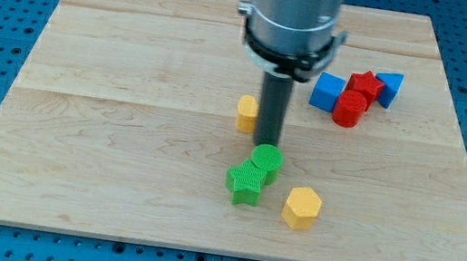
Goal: Push the yellow hexagon close to the green blocks
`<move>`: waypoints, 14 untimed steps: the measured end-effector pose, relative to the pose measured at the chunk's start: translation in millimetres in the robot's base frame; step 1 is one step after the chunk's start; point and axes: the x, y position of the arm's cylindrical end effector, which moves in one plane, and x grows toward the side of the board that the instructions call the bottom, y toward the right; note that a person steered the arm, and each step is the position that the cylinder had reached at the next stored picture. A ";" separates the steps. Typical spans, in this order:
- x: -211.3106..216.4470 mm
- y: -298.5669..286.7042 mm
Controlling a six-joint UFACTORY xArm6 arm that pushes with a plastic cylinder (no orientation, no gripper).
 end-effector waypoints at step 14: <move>106.8 -27.0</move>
